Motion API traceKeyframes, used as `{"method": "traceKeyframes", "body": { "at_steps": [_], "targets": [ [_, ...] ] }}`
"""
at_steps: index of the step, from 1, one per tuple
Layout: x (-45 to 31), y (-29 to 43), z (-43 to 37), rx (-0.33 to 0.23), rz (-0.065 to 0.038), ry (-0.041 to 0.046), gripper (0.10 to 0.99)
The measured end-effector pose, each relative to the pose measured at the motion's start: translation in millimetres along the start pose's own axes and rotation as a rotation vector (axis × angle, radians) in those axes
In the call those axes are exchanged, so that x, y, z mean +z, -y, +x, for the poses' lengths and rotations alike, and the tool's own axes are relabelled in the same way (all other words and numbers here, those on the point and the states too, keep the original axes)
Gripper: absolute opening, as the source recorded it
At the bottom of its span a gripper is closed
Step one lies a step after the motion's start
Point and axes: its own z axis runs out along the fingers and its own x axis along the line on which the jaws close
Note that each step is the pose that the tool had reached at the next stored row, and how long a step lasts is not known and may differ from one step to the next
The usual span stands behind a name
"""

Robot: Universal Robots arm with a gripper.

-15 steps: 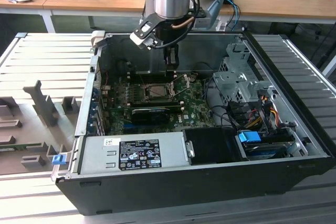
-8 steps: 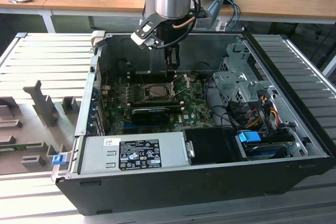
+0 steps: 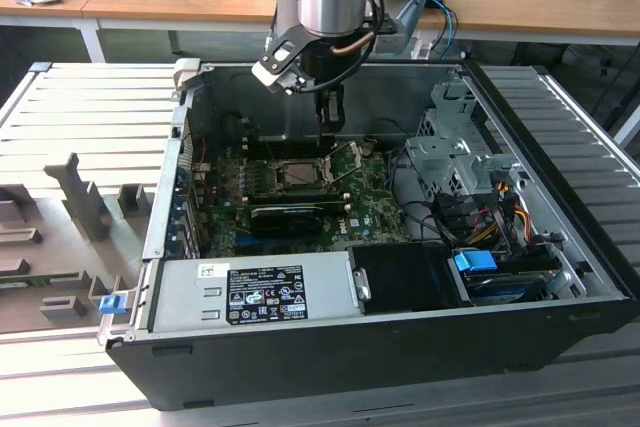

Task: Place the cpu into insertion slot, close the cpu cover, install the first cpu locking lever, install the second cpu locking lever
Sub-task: 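Close the cpu cover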

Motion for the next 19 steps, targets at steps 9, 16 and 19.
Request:
{"method": "traceKeyframes", "body": {
  "at_steps": [9,16,19],
  "targets": [
    [0.8,-13.7,0.2,0.0,0.0,0.0,0.106],
    [1.5,-24.9,0.5,0.0,0.0,0.0,0.106],
    [2.1,-27.6,0.5,0.0,0.0,-0.0002,0.106]
  ]
}}
